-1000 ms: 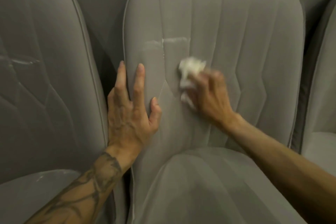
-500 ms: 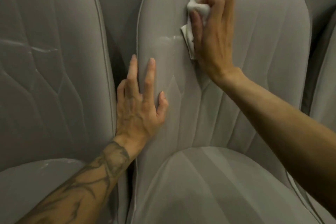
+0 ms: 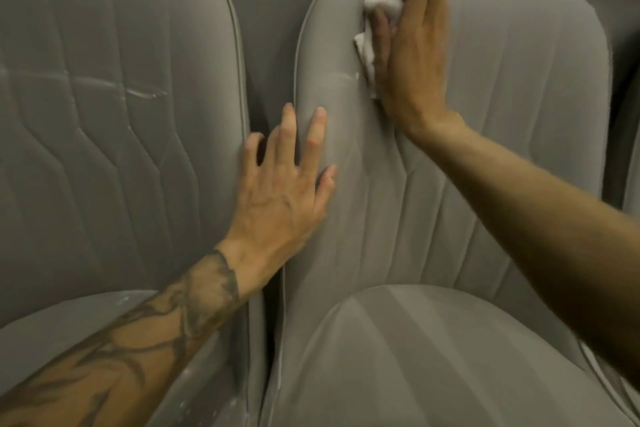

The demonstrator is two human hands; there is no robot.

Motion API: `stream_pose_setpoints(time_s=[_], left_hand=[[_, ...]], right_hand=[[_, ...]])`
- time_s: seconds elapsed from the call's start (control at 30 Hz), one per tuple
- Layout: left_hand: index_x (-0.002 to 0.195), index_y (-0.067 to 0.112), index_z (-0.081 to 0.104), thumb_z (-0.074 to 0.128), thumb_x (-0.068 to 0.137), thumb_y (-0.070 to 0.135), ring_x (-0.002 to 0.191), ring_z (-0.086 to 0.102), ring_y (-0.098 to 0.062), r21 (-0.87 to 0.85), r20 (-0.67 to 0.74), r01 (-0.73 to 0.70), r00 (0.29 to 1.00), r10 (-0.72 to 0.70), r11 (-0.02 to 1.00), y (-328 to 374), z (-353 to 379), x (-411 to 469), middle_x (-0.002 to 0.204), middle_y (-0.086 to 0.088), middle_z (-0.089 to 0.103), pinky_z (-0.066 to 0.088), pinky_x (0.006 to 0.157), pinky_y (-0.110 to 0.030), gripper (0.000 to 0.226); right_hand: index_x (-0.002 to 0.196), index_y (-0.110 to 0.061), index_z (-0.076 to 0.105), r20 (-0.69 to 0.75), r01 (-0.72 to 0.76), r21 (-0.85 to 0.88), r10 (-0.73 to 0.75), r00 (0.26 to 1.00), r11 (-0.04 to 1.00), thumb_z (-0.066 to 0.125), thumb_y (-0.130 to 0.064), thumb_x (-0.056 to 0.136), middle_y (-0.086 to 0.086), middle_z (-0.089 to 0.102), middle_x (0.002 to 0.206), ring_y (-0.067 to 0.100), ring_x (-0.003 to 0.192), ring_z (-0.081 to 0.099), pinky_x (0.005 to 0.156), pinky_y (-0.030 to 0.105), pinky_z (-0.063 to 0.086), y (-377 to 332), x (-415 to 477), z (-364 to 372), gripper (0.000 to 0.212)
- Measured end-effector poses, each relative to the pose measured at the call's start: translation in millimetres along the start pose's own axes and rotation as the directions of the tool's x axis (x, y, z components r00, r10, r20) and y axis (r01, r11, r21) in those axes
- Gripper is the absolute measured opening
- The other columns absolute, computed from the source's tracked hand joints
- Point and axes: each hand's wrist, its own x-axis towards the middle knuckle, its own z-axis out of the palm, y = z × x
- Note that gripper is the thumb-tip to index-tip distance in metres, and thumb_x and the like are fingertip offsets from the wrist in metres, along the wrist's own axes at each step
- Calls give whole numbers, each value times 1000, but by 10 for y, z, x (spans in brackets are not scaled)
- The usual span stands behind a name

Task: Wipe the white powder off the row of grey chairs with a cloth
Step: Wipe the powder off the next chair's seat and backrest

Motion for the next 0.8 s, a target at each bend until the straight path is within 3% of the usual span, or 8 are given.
stream_pose_setpoints(time_s=[0.07, 0.2, 0.33, 0.4, 0.5, 0.6, 0.73, 0.8], left_hand=[[161, 12, 33, 38, 109, 43, 138, 46, -40, 42, -31, -52, 998, 53, 998, -166, -25, 41, 154, -22, 44, 30, 114, -54, 60], [161, 13, 33, 34, 108, 50, 149, 37, -35, 50, -25, -48, 998, 49, 998, -386, -36, 73, 157, -12, 46, 17, 125, -57, 65], [163, 17, 31, 33, 108, 51, 149, 39, -33, 60, -35, -37, 999, 39, 998, -373, 3, 59, 155, -10, 49, 14, 125, -60, 64], [163, 18, 29, 32, 109, 51, 149, 39, -33, 59, -39, -36, 998, 38, 998, -376, 5, 49, 155, -9, 50, 13, 125, -60, 64], [164, 18, 28, 32, 109, 51, 148, 39, -33, 52, -50, -36, 998, 38, 998, -386, 13, 39, 153, -9, 51, 12, 126, -60, 64], [164, 18, 27, 31, 109, 51, 148, 39, -33, 52, -44, -34, 998, 36, 998, -386, 12, 43, 152, -10, 52, 10, 126, -59, 65], [164, 18, 27, 31, 109, 51, 146, 40, -33, 41, -50, -32, 998, 34, 999, -382, 30, 43, 150, -9, 53, 10, 126, -59, 64], [164, 19, 27, 32, 109, 51, 147, 40, -33, 32, -46, -27, 999, 29, 999, -391, 31, 35, 150, -9, 53, 10, 126, -59, 64]], right_hand=[[113, -1, 58, 86, 33, 62, -38, 996, 998, 50, -29, 103, 20, 54, 110, 32, 100, 54, 88, 43, 46, -57, -351, -12, 31], [117, -7, 57, 291, 297, 55, -300, 909, 953, 51, -30, 104, 22, 55, 114, 38, 102, 55, 89, 47, 45, 153, -484, -244, 27], [116, -4, 56, 95, 130, -93, -121, 988, 987, 45, -37, 105, 24, 54, 113, 37, 101, 54, 89, 46, 45, 362, -30, -179, 37], [117, -5, 54, 18, 59, -55, -58, 998, 997, 46, -34, 105, 24, 55, 117, 37, 105, 54, 93, 49, 46, 264, -235, -124, 32], [124, -12, 46, 108, 171, 15, -172, 979, 985, 50, -22, 102, 18, 48, 137, 39, 114, 51, 100, 52, 44, 148, -1195, -137, 24], [122, -13, 43, 257, 151, 43, -157, 953, 988, 52, -26, 102, 17, 53, 120, 35, 101, 50, 85, 51, 47, 163, -1990, -242, 26], [121, -13, 48, 234, 190, 19, -189, 954, 982, 50, -29, 102, 17, 52, 117, 33, 101, 48, 87, 45, 44, 246, -1595, -265, 25], [118, -10, 55, 119, 39, -26, -36, 992, 999, 48, -32, 103, 18, 53, 117, 31, 104, 48, 91, 45, 43, 244, -1211, -216, 28]])
